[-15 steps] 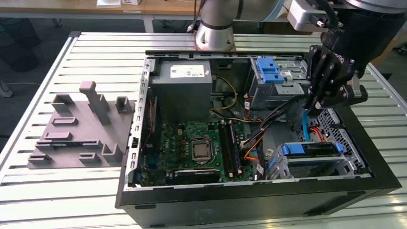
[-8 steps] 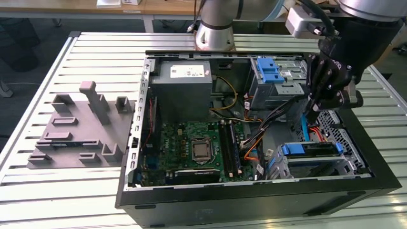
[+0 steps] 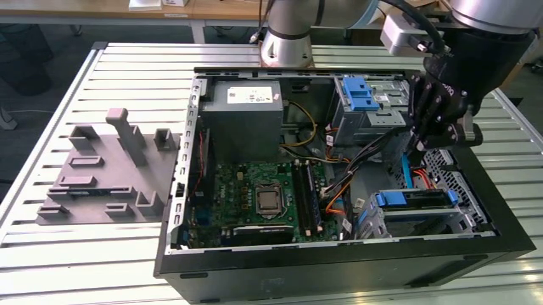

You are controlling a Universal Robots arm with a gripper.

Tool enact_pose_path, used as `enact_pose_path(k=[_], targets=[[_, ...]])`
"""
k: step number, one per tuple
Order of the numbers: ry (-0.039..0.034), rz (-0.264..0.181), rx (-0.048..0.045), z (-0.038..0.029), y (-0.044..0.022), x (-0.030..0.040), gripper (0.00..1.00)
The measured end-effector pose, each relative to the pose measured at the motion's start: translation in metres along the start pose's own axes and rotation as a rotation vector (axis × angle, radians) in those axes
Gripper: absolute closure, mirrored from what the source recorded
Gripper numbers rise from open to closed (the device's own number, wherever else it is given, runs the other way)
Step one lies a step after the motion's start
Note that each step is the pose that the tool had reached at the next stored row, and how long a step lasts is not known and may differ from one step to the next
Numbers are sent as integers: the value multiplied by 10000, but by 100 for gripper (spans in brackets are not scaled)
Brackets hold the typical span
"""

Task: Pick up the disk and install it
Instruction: 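Insert the second disk wire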

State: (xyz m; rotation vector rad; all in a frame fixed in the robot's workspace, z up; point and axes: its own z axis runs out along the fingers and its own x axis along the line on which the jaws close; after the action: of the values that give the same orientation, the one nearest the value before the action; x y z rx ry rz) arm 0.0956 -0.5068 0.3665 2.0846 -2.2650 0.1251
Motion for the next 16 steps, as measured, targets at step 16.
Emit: enact_pose_path(k=[16], targets=[[184,1,42,35,0,-3,75]])
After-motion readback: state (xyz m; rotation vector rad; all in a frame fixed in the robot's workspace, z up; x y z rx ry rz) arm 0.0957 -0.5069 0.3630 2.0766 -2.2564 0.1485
